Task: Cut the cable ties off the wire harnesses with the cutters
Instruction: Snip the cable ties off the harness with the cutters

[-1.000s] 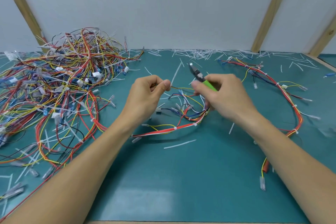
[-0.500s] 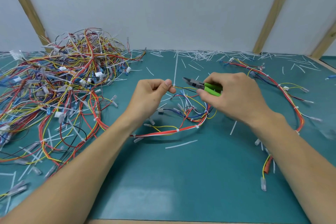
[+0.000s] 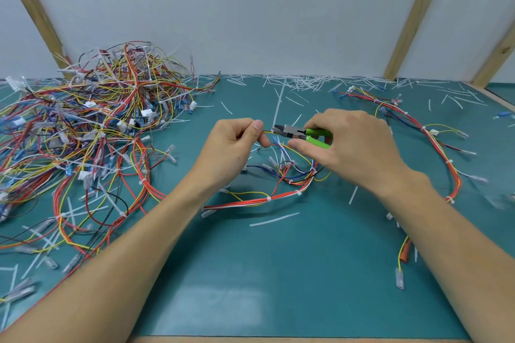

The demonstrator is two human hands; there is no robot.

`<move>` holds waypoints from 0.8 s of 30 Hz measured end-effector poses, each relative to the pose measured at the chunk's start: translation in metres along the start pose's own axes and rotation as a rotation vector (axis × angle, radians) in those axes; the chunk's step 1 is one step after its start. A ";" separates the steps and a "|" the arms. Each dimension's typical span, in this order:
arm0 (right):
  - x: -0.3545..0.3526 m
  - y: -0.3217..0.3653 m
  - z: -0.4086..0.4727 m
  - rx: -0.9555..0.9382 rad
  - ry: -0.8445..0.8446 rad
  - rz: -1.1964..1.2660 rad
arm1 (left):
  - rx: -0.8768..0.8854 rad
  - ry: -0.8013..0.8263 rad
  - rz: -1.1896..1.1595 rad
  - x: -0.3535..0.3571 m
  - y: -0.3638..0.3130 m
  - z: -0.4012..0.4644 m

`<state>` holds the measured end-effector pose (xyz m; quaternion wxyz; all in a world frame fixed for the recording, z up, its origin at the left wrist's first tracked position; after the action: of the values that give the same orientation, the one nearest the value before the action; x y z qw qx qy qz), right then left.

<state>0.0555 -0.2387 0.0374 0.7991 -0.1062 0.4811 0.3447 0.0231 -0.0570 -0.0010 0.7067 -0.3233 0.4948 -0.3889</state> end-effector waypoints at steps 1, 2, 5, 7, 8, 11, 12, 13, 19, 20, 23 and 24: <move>0.000 0.000 0.000 -0.002 0.001 0.001 | 0.006 -0.002 0.004 0.000 -0.001 0.000; 0.000 0.000 0.000 -0.004 0.002 0.003 | 0.011 -0.003 0.005 0.000 -0.002 0.000; -0.001 0.001 0.000 -0.008 0.001 0.013 | 0.020 -0.007 0.015 0.000 -0.003 0.001; -0.001 0.002 0.000 -0.007 0.001 0.015 | 0.033 -0.014 0.027 0.000 -0.005 0.000; -0.002 0.002 0.000 -0.006 0.003 0.015 | 0.038 -0.019 0.030 0.000 -0.005 0.000; -0.002 0.002 -0.001 0.001 0.007 0.013 | 0.041 -0.038 0.047 -0.001 -0.005 0.000; -0.001 0.002 -0.001 0.003 0.009 0.012 | 0.042 -0.046 0.052 -0.002 -0.005 0.000; 0.000 0.002 -0.001 0.005 0.014 0.012 | 0.045 -0.053 0.054 -0.002 -0.005 0.000; 0.011 0.001 0.000 0.031 0.093 -0.016 | 0.053 -0.077 0.047 -0.003 -0.006 0.000; 0.013 0.000 0.000 0.043 0.108 -0.017 | 0.046 -0.078 0.049 -0.003 -0.005 0.000; 0.017 -0.002 -0.001 0.073 0.138 0.028 | 0.028 -0.078 0.049 -0.003 -0.004 0.000; 0.018 -0.001 -0.001 0.077 0.140 0.045 | 0.025 -0.078 0.044 -0.003 -0.003 0.000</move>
<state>0.0611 -0.2322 0.0215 0.7590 -0.0884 0.5509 0.3356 0.0219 -0.0563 0.0028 0.7378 -0.3185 0.4689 -0.3666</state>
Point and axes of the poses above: each hand's wrist, its own z-axis towards the middle knuckle, its own x-axis out of the palm, y = z × x, the point moved 10 cm from there along z, towards the middle knuckle, and after that the axes turned 5 degrees about y, right-handed, at the moved point
